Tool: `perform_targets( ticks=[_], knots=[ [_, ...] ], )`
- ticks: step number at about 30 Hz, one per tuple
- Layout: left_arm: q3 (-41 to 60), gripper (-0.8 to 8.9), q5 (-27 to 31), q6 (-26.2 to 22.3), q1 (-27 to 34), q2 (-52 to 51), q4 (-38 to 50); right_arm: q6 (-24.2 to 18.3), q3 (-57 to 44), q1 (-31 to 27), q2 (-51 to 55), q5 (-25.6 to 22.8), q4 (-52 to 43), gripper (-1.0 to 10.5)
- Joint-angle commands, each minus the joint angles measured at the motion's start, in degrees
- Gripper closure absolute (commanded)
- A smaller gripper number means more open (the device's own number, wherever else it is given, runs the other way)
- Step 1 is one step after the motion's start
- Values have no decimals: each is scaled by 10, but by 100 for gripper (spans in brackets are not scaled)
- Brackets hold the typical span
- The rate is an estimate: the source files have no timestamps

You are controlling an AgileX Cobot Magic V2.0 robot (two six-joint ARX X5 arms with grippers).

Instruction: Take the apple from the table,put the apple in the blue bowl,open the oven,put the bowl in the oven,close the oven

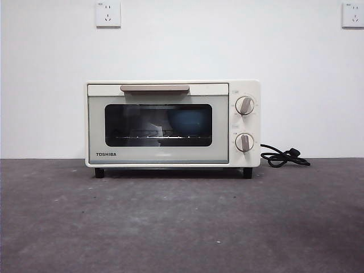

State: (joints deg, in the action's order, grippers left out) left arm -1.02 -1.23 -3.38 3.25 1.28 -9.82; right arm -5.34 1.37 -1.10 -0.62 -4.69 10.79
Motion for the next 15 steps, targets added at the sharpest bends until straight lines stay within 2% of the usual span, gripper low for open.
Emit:
perform_targets(
  ticks=[1,7,15],
  knots=[
    [6,817,-3,4,2,0,4,10,-6,0,2,-2,-1,946],
    [6,817,-3,3,2,0,4,29,-6,0,2,1,-4,946],
    [6,817,-3,4,2,0,4,28,-6,0,1,2,-4,946]
  ],
)
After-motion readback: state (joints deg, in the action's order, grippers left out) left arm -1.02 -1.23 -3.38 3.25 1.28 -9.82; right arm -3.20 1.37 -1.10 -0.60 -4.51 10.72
